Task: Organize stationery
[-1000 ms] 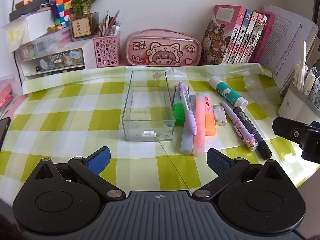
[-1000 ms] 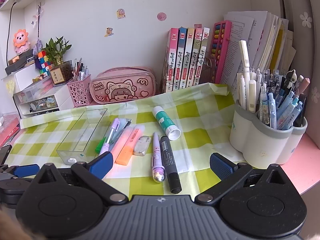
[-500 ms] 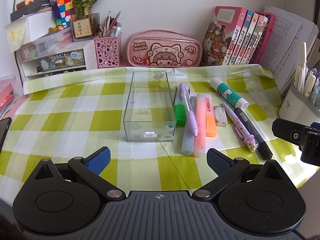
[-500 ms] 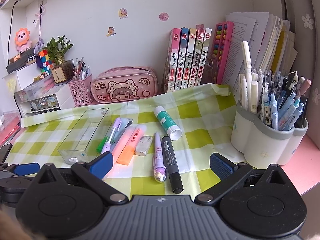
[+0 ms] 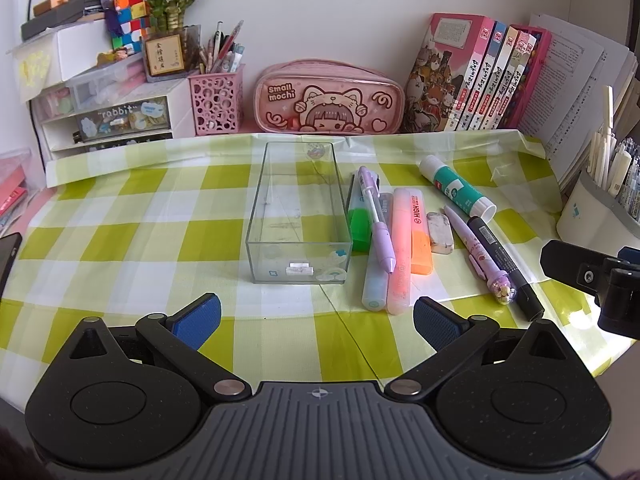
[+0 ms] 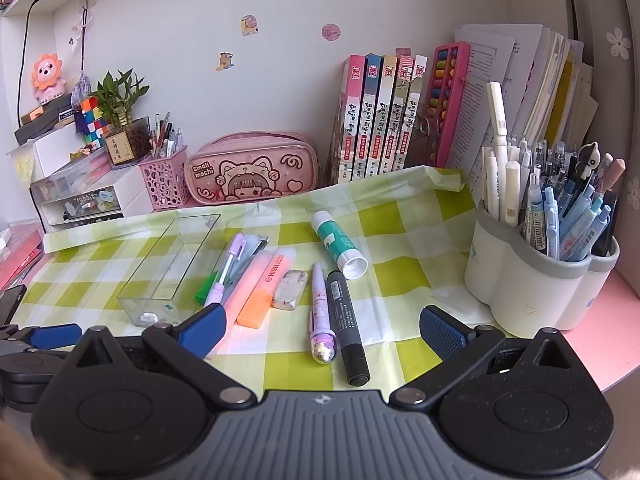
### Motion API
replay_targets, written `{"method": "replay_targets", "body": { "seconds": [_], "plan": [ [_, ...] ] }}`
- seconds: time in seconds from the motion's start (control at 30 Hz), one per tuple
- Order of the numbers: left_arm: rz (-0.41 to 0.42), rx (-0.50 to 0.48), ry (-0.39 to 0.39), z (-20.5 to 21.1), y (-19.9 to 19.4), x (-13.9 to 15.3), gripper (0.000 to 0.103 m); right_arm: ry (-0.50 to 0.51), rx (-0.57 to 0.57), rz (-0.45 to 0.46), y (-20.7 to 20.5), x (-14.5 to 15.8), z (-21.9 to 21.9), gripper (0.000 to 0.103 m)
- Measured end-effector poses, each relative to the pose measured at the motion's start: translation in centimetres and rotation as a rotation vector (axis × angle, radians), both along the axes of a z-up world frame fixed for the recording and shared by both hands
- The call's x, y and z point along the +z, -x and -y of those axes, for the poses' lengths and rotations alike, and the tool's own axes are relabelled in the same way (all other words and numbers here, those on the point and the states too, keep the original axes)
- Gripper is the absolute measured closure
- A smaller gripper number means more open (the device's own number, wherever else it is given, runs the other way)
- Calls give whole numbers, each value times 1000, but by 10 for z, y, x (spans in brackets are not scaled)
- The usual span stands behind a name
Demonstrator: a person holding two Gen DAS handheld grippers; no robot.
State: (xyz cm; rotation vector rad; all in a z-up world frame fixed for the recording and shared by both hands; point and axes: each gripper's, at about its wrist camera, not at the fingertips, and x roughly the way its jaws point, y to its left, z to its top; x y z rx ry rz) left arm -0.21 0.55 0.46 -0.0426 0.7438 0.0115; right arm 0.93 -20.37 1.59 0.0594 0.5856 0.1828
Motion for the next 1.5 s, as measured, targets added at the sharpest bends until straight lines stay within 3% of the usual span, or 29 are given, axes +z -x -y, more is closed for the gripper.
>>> {"method": "replay_targets", "body": {
  "seconds": [1.17,1.5],
  "plan": [
    [13,19,43,-3,-5,-9,5,2,-4,-1,-3,-2,2,0],
    [111,37,41,-8,-15,-18,5,-37,54,32,-18,-9,3,0]
  ]
}}
